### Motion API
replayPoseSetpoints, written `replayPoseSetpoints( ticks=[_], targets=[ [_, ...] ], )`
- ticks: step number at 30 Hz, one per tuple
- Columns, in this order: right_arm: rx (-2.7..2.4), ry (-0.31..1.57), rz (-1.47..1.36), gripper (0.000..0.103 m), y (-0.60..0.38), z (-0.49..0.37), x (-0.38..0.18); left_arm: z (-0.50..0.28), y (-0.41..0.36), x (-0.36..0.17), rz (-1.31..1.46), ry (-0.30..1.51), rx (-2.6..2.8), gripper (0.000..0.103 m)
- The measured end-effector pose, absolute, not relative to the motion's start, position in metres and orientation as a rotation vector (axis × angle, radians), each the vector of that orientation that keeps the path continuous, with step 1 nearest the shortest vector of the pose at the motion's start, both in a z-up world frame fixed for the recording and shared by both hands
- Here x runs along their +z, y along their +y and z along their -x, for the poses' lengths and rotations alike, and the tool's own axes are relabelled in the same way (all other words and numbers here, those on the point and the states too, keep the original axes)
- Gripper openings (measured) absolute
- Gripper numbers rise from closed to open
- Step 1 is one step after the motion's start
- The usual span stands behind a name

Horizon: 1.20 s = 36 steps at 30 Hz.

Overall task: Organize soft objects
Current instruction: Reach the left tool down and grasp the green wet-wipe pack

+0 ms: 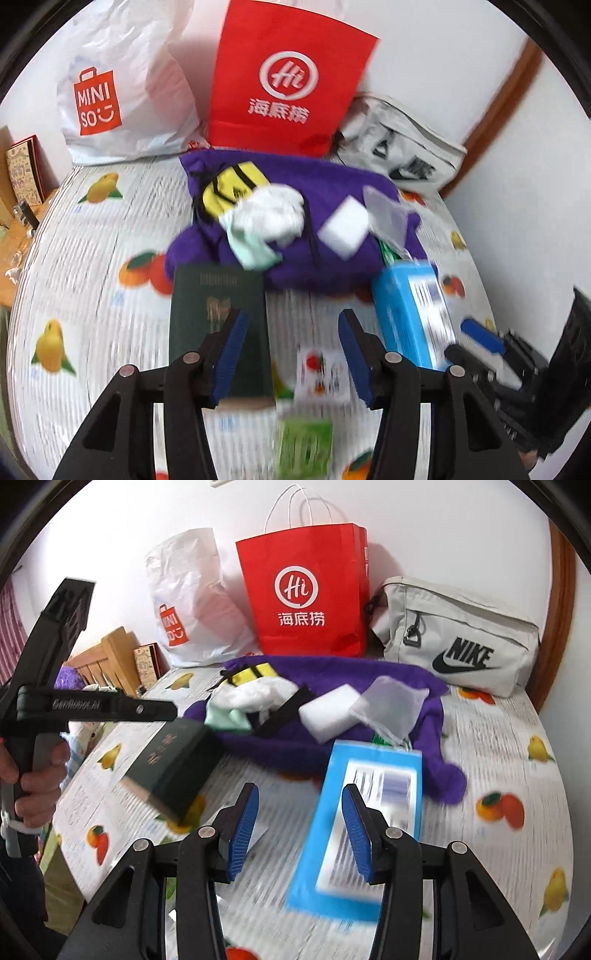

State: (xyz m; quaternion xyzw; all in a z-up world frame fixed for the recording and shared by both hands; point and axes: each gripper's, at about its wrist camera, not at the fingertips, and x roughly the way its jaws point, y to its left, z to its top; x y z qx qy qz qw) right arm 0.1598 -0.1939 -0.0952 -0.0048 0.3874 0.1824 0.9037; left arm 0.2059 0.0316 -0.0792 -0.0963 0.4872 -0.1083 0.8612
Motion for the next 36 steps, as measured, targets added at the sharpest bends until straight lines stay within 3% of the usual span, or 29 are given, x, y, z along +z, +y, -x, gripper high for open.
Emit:
replayPoseSetpoints(
  ticks=[14, 30, 34, 36],
  targets=[
    [0.325, 0.775, -0.030, 0.054, -0.206, -0.097, -0.101, -0.125, 0.020, -0.114, 0.129, 1.053, -0.251, 0.059],
    [0.326, 0.843, -0.053, 0.055, -0.216, -0.086, -0.138, -0.119, -0.015, -0.178, 0.027, 1.139, -0.237, 0.061],
    [0.340, 0.859, -0.060, 0.055, -0.213, -0.088, -0.143, -0.120, -0.023, -0.181, -0.062, 1.093, -0.208, 0.060],
    [0.354, 0.866, -0.054, 0.055, -0.209, -0.089, -0.144, -0.119, -0.018, -0.181, -0.040, 1.081, -0.214, 0.052]
  ],
)
